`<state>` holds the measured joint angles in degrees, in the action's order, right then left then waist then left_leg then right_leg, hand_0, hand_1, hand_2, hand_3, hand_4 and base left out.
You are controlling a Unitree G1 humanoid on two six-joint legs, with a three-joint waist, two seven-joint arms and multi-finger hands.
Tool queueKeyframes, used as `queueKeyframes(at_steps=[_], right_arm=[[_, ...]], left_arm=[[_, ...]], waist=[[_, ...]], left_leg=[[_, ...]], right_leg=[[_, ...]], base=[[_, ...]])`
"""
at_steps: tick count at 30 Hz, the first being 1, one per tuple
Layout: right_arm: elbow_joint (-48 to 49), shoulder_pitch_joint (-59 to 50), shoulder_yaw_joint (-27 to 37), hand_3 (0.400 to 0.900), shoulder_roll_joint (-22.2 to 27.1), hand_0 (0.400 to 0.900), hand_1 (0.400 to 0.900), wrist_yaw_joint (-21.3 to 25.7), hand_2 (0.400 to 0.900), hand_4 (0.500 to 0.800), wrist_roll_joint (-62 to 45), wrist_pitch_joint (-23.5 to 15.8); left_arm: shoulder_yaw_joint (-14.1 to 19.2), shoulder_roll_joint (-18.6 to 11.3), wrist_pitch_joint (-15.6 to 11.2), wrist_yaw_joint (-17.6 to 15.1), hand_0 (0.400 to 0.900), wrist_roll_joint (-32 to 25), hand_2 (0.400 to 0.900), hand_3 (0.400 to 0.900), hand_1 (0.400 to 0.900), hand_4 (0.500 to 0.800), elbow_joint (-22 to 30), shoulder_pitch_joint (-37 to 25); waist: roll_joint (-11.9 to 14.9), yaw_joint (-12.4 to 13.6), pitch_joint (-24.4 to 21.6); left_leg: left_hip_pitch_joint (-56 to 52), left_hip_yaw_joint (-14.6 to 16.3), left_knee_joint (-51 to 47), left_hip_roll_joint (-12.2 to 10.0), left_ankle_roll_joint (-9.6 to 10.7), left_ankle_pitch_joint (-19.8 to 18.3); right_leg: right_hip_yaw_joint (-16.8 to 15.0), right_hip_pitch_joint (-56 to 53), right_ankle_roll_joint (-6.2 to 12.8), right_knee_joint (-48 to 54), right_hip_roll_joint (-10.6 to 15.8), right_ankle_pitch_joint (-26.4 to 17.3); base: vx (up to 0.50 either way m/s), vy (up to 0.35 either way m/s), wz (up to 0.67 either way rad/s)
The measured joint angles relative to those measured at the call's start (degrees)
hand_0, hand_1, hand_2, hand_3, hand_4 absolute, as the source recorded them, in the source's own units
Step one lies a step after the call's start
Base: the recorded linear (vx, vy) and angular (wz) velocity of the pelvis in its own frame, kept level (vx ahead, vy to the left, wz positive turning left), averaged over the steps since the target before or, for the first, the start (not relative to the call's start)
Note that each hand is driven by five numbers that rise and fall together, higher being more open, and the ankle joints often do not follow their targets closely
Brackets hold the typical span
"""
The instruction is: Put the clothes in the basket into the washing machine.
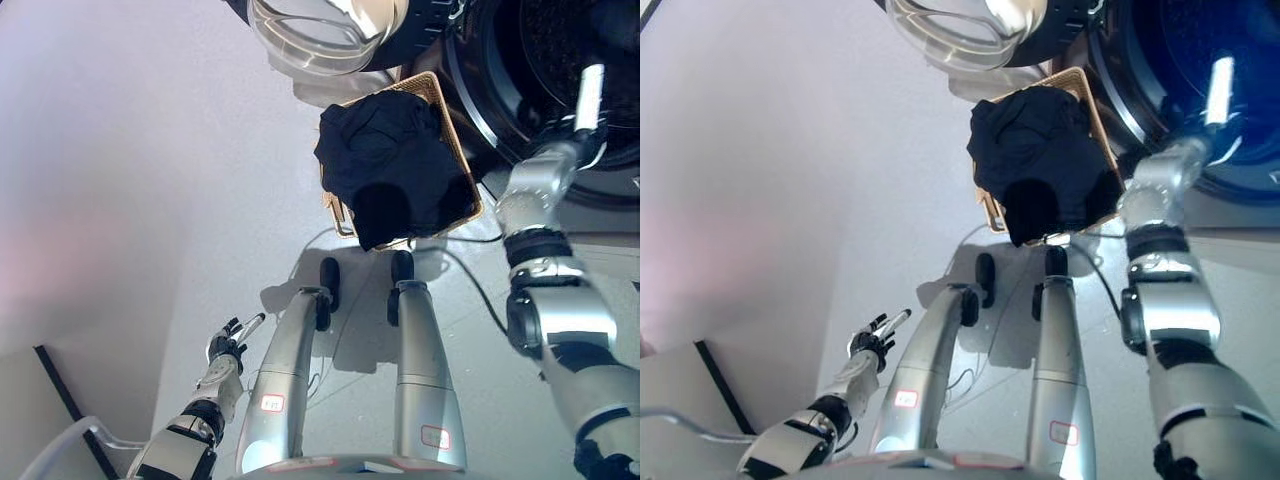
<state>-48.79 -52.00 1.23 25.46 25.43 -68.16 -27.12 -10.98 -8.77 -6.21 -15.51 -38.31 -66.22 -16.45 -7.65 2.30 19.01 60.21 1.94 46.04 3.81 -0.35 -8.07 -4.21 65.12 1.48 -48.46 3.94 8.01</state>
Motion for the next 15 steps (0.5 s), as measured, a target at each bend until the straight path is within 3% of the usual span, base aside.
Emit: queueKeyframes(at_steps=[3,7,12,15], right_arm=[[4.12,8.77,-1.21,0.9,-3.75,0.9,0.9,-0.64,0.9,0.8,6.04,2.29],[6.7,21.88,-8.17,0.9,-4.89,0.9,0.9,-0.82,0.9,0.8,22.78,7.43],[-1.88,32.3,-15.39,0.9,-5.12,0.9,0.9,-1.91,0.9,0.8,46.88,16.03],[-12.23,36.54,-17.2,0.9,-7.5,0.9,0.9,-2.79,0.9,0.8,55.41,18.34]], left_arm=[[2.58,0.26,0.77,0.09,0.9,0.02,0.9,0.9,0.9,0.8,-0.75,0.0],[5.31,0.3,1.02,0.21,0.9,0.1,0.9,0.9,0.9,0.8,-1.58,0.21],[6.71,-0.02,1.09,2.13,0.9,2.87,0.9,0.9,0.9,0.8,-4.08,0.85],[6.73,-0.79,1.14,2.43,0.9,6.13,0.9,0.9,0.9,0.8,-5.22,1.7]], waist=[[0.85,-0.68,0.2],[3.55,-1.96,1.2],[7.52,-2.65,1.03],[9.13,-2.38,0.1]], left_leg=[[-1.46,-0.07,-0.48,-0.79,-0.5,-0.3],[-8.68,-0.59,-4.34,-0.96,-0.45,-0.28],[-22.22,-1.41,-13.47,-1.76,-0.74,1.36],[-33.14,-2.14,-21.27,-1.62,-1.05,2.79]], right_leg=[[0.29,-2.13,0.35,2.23,-0.74,-0.67],[0.97,-10.11,0.72,7.32,-0.81,-1.49],[3.32,-25.95,1.22,20.83,-0.68,-5.36],[4.65,-38.6,1.83,31.5,-0.53,-8.14]], base=[[0.0,0.076,-0.1],[0.03,0.079,-0.05],[0.09,0.072,0.03],[0.09,0.053,0.12]])
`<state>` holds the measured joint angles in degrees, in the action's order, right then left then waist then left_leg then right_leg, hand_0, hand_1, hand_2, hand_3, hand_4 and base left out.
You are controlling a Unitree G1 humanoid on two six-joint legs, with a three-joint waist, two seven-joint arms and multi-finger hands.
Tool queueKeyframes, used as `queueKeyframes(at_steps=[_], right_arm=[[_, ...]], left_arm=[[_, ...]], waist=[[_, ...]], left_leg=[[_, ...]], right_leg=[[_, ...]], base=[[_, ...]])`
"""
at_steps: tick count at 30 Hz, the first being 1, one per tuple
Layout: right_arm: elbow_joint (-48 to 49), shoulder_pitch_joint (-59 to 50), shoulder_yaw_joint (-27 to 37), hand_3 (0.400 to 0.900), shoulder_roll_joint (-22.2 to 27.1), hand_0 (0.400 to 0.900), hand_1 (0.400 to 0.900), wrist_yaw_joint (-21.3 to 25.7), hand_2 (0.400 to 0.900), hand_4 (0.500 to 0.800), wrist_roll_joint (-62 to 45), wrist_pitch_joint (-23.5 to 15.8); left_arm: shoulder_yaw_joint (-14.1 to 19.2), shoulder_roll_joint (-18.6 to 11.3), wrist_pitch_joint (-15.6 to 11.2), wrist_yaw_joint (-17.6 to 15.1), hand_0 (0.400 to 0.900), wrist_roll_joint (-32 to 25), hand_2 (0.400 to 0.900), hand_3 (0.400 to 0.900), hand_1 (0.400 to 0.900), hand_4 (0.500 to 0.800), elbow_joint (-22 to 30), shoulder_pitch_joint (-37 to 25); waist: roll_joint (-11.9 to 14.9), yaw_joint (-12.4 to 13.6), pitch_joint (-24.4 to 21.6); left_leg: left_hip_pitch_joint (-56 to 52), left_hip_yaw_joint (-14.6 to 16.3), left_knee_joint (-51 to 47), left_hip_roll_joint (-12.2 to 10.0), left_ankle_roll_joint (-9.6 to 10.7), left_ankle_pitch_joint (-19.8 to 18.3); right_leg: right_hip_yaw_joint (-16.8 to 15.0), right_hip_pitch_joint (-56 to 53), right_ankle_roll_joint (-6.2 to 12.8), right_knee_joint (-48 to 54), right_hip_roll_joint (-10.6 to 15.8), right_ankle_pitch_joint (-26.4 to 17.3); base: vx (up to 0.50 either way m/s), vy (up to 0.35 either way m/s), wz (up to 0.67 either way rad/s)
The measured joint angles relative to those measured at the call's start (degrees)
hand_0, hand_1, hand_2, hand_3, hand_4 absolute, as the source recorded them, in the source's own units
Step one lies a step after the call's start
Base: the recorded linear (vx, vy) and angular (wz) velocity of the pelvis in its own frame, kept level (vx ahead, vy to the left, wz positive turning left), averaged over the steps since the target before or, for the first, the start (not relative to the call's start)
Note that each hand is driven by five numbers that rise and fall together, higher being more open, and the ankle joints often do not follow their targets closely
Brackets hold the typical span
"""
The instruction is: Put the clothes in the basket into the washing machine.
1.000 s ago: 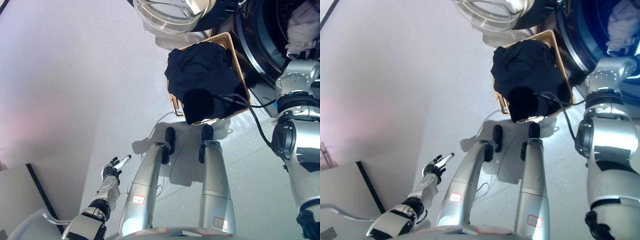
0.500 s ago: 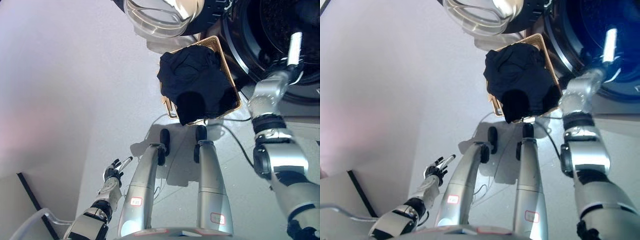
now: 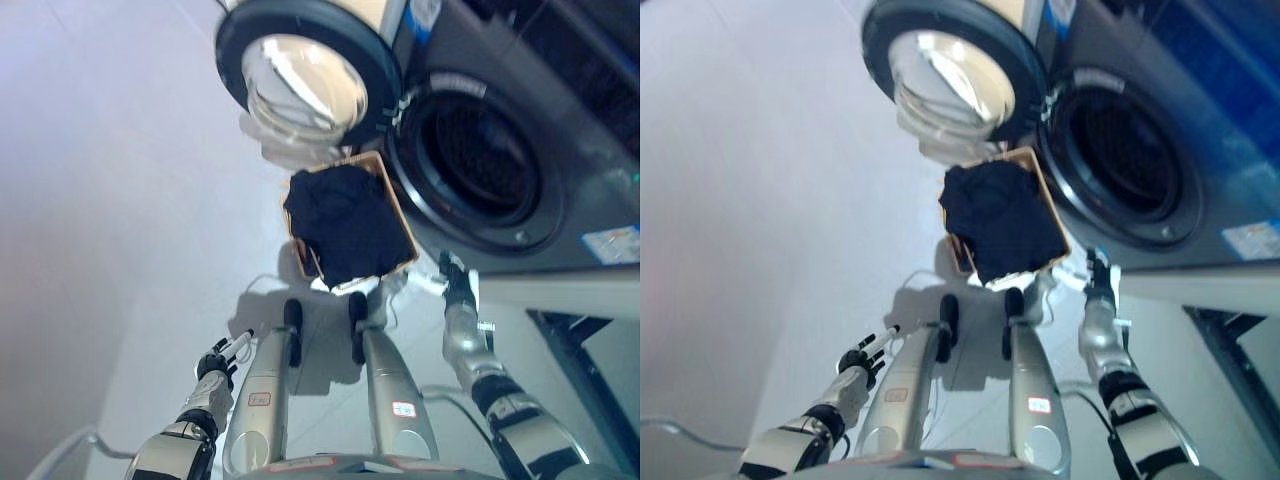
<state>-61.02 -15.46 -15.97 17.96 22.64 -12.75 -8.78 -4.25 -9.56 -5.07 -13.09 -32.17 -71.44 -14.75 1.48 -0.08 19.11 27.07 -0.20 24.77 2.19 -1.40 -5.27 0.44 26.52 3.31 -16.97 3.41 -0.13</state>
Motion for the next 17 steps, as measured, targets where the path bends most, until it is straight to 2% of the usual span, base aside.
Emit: queueKeyframes(at_steps=[4,5,7,8,13,17], right_arm=[[-8.61,6.58,3.04,0.9,-4.63,0.9,0.9,-4.2,0.9,0.8,0.17,3.37],[-11.36,7.49,6.17,0.9,-5.85,0.9,0.9,-5.53,0.9,0.8,-0.7,3.46],[-13.98,9.99,7.93,0.9,-6.06,0.9,0.9,-6.88,0.9,0.8,-2.93,4.98],[-15.45,10.3,10.68,0.9,-6.39,0.9,0.9,-8.13,0.9,0.8,-5.08,5.21],[-20.23,13.07,14.05,0.9,-7.15,0.9,0.9,-10.43,0.9,0.8,-9.84,6.4],[-21.01,13.45,14.03,0.9,-7.37,0.9,0.9,-10.67,0.9,0.8,-9.59,7.42]], left_arm=[[0.04,-3.39,-0.05,1.65,0.9,4.58,0.9,0.9,0.9,0.8,-0.45,3.38],[0.14,-3.85,0.25,2.14,0.9,5.77,0.9,0.9,0.9,0.8,-1.9,3.41],[0.22,-3.78,0.85,2.46,0.9,7.19,0.9,0.9,0.9,0.8,-3.16,4.65],[1.48,-3.66,1.17,2.95,0.9,7.64,0.9,0.9,0.9,0.8,-3.81,5.23],[2.92,-3.32,2.34,4.77,0.9,10.17,0.9,0.9,0.9,0.8,-6.7,9.51],[2.86,-3.29,2.93,5.67,0.9,12.24,0.9,0.9,0.9,0.8,-7.85,12.09]], waist=[[2.25,0.08,-5.05],[2.34,-0.01,-5.4],[1.6,-0.28,-7.94],[1.47,-0.2,-8.63],[2.12,-0.66,-15.27],[3.4,-1.33,-18.08]], left_leg=[[-9.78,-0.03,-8.3,0.37,-0.76,1.62],[-13.15,-0.17,-10.58,0.63,-1.13,2.46],[-16.65,-0.18,-13.32,0.77,-1.3,2.67],[-20.06,0.18,-16.37,1.06,-1.61,3.67],[-27.95,1.43,-23.14,1.04,-1.38,4.94],[-32.23,1.63,-29.24,0.91,0.04,7.15]], right_leg=[[0.66,-11.11,0.47,10.17,0.33,-2.73],[1.23,-14.71,0.79,13.14,0.51,-3.9],[1.65,-17.55,0.63,14.74,0.76,-4.54],[1.77,-20.52,0.65,17.05,0.97,-5.3],[1.67,-26.68,0.6,21.08,0.8,-5.71],[1.8,-28.59,0.72,22.07,0.7,-5.11]], base=[[0.07,0.036,0.06],[0.09,0.011,0.01],[0.1,0.013,-0.03],[0.05,0.01,-0.05],[0.03,0.012,-0.09],[0.02,-0.008,-0.03]])
